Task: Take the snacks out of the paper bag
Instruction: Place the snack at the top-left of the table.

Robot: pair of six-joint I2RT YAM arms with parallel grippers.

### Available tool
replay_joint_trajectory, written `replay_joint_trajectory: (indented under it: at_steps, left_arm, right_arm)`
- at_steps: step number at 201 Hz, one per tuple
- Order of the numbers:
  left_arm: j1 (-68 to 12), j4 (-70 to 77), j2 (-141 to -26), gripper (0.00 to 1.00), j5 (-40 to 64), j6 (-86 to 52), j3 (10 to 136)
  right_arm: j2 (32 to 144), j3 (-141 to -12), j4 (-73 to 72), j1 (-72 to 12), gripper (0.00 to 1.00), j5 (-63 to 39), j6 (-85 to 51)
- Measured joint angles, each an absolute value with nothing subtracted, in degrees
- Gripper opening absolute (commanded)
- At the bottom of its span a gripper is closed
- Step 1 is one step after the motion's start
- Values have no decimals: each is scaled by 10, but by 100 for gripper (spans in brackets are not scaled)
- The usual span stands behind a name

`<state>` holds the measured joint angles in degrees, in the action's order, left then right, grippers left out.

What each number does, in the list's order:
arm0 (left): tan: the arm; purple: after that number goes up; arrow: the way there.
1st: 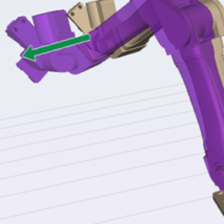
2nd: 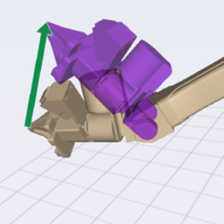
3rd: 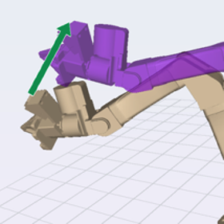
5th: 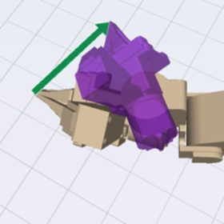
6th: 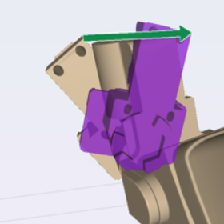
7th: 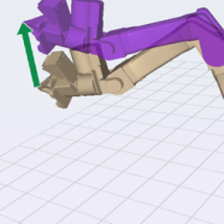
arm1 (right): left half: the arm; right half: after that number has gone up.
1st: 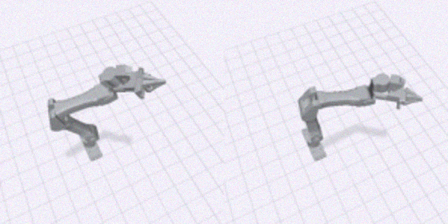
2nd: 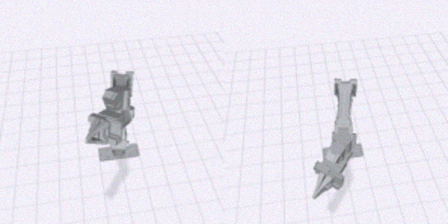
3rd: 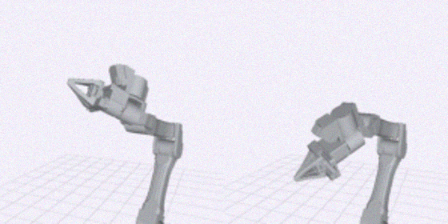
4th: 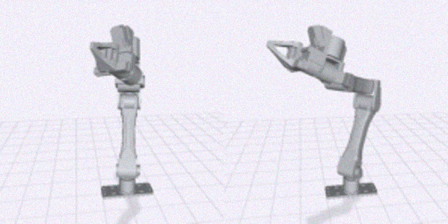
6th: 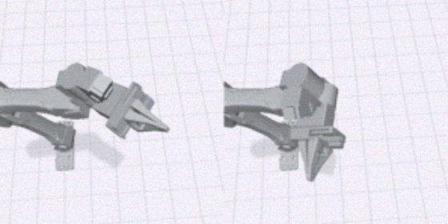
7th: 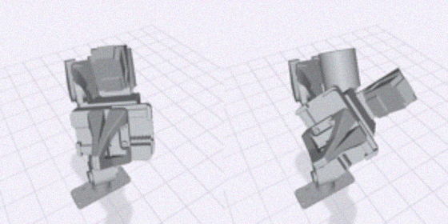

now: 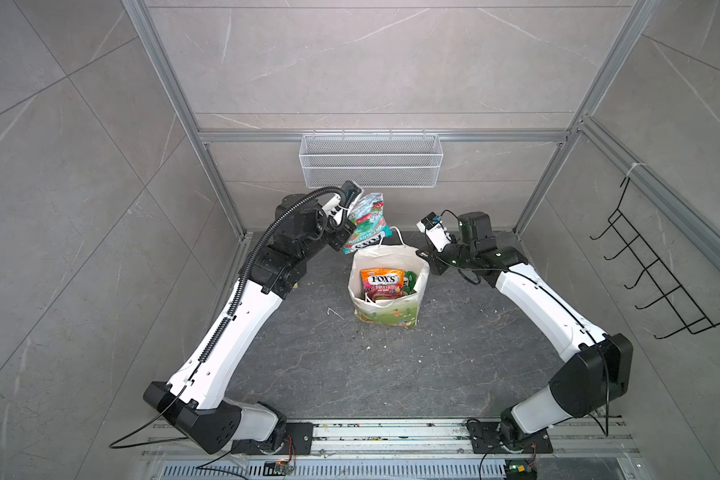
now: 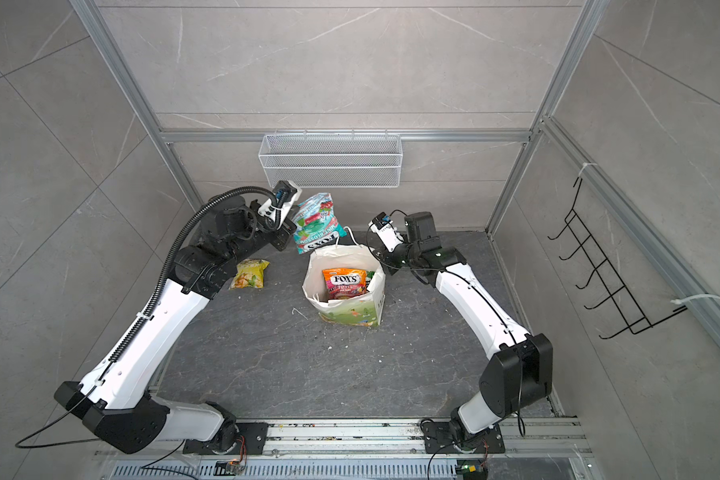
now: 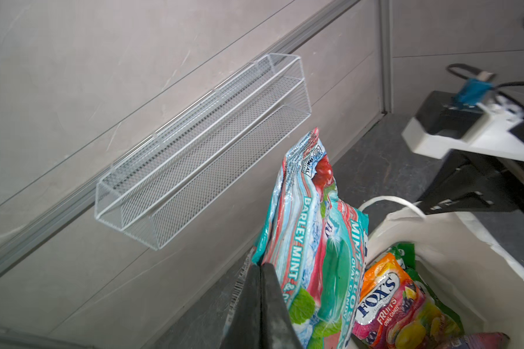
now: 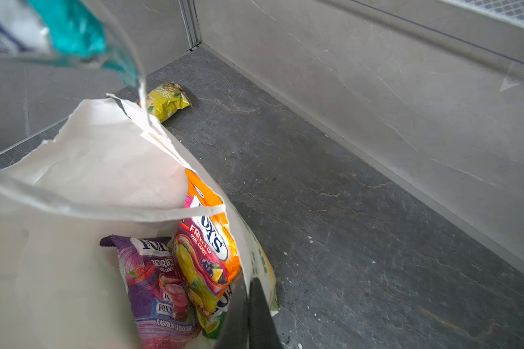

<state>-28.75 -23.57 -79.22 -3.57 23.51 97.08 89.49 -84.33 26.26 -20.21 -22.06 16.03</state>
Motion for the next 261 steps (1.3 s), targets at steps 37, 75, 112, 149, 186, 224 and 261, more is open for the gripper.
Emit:
replay_joint_trajectory:
  at_steps: [37, 75, 112, 149, 186, 224, 261]
  left_arm:
    - [-230, -221, -760, 0, -80, 168, 931]
    - [-180, -200, -740, 0, -107, 106, 884]
    - [-147, -190, -746, 0, -106, 38, 805]
    - [-142, -178, -771, 0, -110, -33, 731]
    - [-142, -136, -798, 0, -117, -104, 678]
    - [-142, -85, -836, 0, -126, -179, 668]
    - [-142, -23, -894, 0, -137, -233, 668]
  right_arm:
    - [896, -843, 263, -202, 0, -221, 160]
    - [896, -843, 263, -202, 0, -220, 160]
    - [896, -843, 263, -201, 0, -220, 160]
    - [896, -843, 263, -201, 0, -220, 160]
    - [896, -843, 263, -201, 0, -221, 160]
    - [896, -843, 263, -201, 0, -221, 161]
    - [896, -843, 263, -201, 0, -220, 161]
